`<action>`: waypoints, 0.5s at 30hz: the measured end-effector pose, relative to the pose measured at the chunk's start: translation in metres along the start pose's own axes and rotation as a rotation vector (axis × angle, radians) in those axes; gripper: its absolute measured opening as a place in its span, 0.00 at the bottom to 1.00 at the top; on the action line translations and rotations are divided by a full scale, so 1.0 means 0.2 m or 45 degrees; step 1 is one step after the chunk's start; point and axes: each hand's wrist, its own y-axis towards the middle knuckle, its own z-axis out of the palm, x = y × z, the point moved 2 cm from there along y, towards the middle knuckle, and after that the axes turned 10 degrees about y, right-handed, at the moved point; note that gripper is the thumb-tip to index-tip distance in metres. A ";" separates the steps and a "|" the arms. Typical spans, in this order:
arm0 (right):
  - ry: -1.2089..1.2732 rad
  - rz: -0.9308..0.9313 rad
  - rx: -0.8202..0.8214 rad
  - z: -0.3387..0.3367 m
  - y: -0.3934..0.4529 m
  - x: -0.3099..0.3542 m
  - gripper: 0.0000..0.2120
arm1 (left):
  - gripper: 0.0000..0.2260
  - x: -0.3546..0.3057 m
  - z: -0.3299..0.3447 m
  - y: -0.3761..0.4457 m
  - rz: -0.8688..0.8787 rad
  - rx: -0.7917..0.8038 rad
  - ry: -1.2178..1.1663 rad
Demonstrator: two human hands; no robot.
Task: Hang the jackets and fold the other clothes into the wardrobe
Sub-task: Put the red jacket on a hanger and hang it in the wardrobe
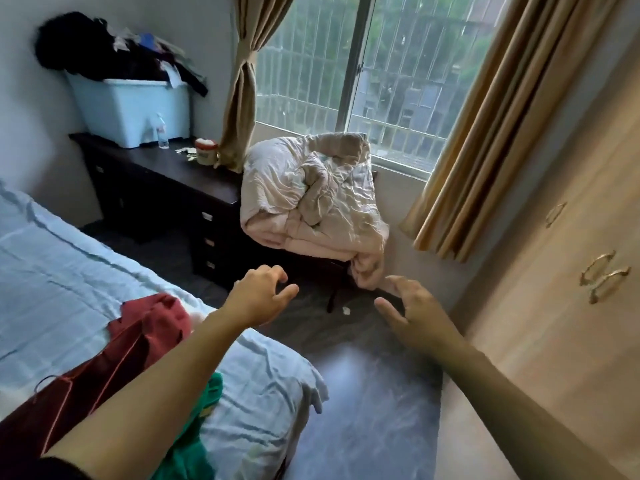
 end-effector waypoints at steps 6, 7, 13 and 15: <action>0.066 -0.131 0.130 0.11 0.61 -0.05 0.25 | 0.20 0.04 0.09 0.35 -0.147 0.039 0.040; 0.075 -0.156 0.168 0.15 0.70 -0.06 0.25 | 0.20 0.07 0.10 0.39 -0.182 0.040 0.064; 0.123 -0.394 0.368 0.42 1.20 -0.05 0.27 | 0.20 0.31 0.11 0.52 -0.498 -0.002 0.104; 0.166 -0.487 0.451 0.51 1.35 -0.04 0.27 | 0.19 0.37 0.13 0.53 -0.619 -0.010 0.145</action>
